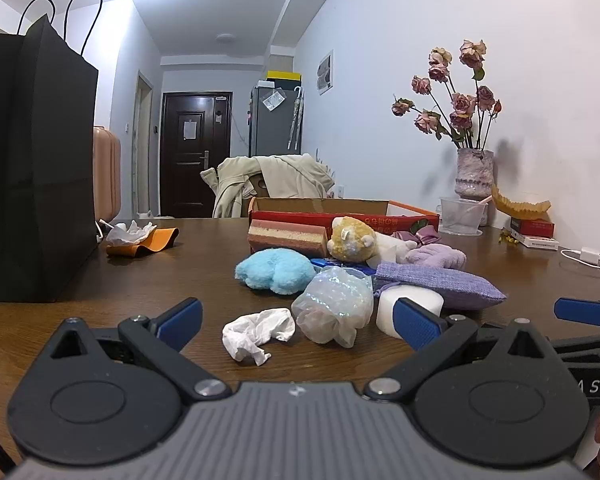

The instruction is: Organize soft objects

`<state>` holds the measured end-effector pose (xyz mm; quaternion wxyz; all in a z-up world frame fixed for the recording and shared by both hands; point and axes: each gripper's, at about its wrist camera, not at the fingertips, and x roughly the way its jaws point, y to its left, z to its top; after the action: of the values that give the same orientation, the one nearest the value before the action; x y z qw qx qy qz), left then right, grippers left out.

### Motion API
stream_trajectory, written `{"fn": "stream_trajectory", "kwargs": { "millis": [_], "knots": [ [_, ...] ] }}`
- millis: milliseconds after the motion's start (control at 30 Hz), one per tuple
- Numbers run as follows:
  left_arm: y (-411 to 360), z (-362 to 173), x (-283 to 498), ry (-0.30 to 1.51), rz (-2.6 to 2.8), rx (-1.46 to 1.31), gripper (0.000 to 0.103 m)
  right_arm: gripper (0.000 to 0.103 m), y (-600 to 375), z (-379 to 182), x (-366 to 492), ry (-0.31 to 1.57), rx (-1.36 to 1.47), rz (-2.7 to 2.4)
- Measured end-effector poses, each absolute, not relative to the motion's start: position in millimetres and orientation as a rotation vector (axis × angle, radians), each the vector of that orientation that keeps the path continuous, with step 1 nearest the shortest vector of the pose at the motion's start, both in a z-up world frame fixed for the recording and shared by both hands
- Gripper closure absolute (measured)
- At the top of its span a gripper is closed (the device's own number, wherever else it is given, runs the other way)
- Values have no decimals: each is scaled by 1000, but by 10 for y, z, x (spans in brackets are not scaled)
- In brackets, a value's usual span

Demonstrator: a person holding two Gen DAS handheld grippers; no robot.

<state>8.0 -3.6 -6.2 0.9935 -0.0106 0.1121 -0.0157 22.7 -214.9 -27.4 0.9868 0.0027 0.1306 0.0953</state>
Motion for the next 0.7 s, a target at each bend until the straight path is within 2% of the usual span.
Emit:
{"fn": "stream_trajectory", "kwargs": {
  "millis": [700],
  "knots": [
    [-53,-66,81,228,-31,-22,0,0,-2151,-278,226,265,14,190]
  ]
}}
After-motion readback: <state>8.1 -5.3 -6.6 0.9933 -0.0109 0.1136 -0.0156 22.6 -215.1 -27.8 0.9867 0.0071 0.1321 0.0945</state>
